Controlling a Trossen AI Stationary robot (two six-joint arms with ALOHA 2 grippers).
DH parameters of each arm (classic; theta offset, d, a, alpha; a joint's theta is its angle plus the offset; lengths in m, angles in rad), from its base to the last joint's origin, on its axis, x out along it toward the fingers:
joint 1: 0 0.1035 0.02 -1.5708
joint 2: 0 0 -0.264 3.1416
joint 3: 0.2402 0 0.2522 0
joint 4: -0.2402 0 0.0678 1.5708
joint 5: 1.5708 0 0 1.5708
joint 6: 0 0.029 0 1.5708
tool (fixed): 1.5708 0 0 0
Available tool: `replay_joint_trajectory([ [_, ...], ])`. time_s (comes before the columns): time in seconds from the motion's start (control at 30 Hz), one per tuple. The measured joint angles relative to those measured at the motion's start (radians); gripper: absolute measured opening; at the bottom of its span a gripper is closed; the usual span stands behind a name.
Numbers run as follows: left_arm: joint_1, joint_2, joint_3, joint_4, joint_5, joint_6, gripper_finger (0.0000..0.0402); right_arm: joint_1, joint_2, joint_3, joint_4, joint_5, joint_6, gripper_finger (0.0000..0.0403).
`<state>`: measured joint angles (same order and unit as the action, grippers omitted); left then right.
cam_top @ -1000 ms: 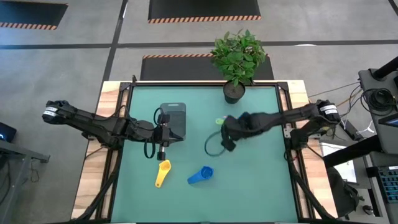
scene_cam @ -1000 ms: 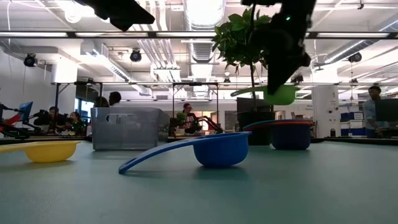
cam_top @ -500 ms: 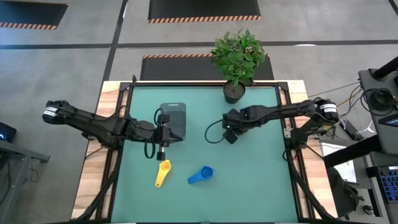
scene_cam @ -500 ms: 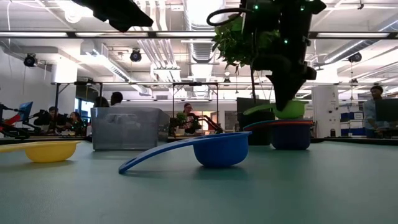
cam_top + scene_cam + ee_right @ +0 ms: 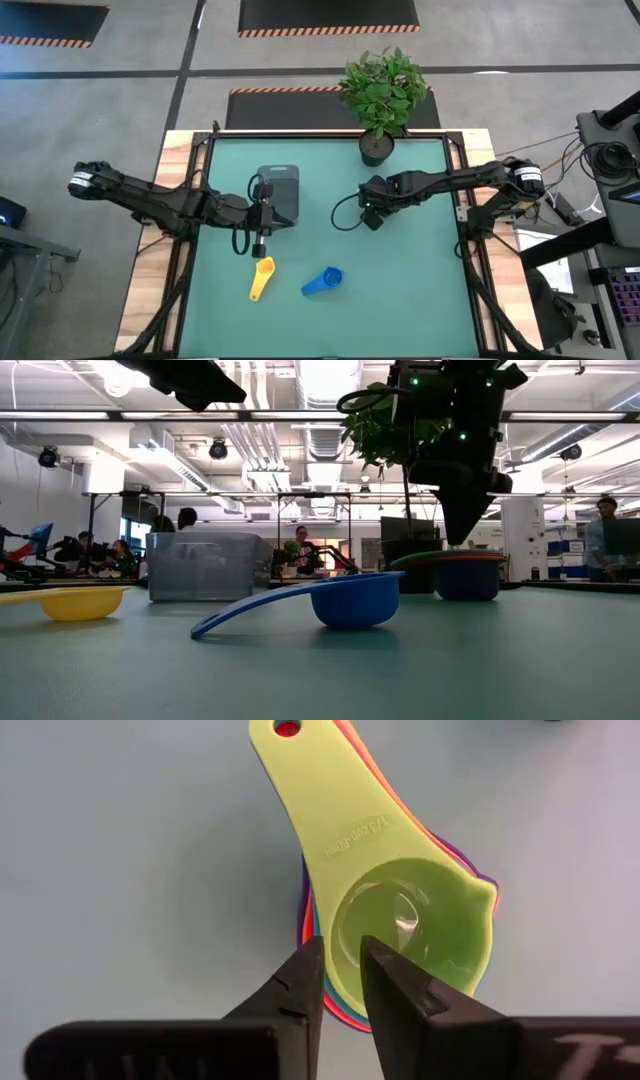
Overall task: Nest measuring cups in basket
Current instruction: Stack the blue measuring cup on top of the light green measuring cup
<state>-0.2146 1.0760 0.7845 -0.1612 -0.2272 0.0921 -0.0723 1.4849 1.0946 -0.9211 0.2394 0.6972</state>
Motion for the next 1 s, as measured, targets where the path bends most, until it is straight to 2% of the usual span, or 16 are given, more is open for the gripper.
replay_joint_trajectory([
  [0.23, 0.000, 0.000, 0.000, 0.000, 0.000, 0.000, 0.0000, 0.000, -0.004, 0.016, -0.016, -0.002, -0.018, 0.0088],
  [0.37, 0.000, 0.000, 0.000, 0.000, 0.000, -0.004, 0.0000, 0.021, -0.035, 0.030, 0.012, -0.003, -0.103, 0.0093],
  [0.57, 0.000, 0.000, 0.000, 0.000, 0.000, -0.015, 0.0000, 0.148, -0.075, 0.004, 0.204, -0.064, -0.325, 0.0083],
  [0.77, 0.000, 0.000, 0.000, -0.001, 0.000, -0.039, 0.0000, 0.288, -0.058, -0.031, 0.428, -0.066, -0.480, 0.0074],
  [0.87, 0.000, 0.000, 0.000, -0.004, 0.000, -0.049, 0.0000, 0.332, -0.036, -0.030, 0.513, -0.068, -0.489, 0.0080],
  [1.0, 0.000, 0.000, 0.000, -0.006, 0.000, -0.049, 0.0000, 0.367, 0.006, -0.015, 0.595, -0.070, -0.491, 0.0110],
])
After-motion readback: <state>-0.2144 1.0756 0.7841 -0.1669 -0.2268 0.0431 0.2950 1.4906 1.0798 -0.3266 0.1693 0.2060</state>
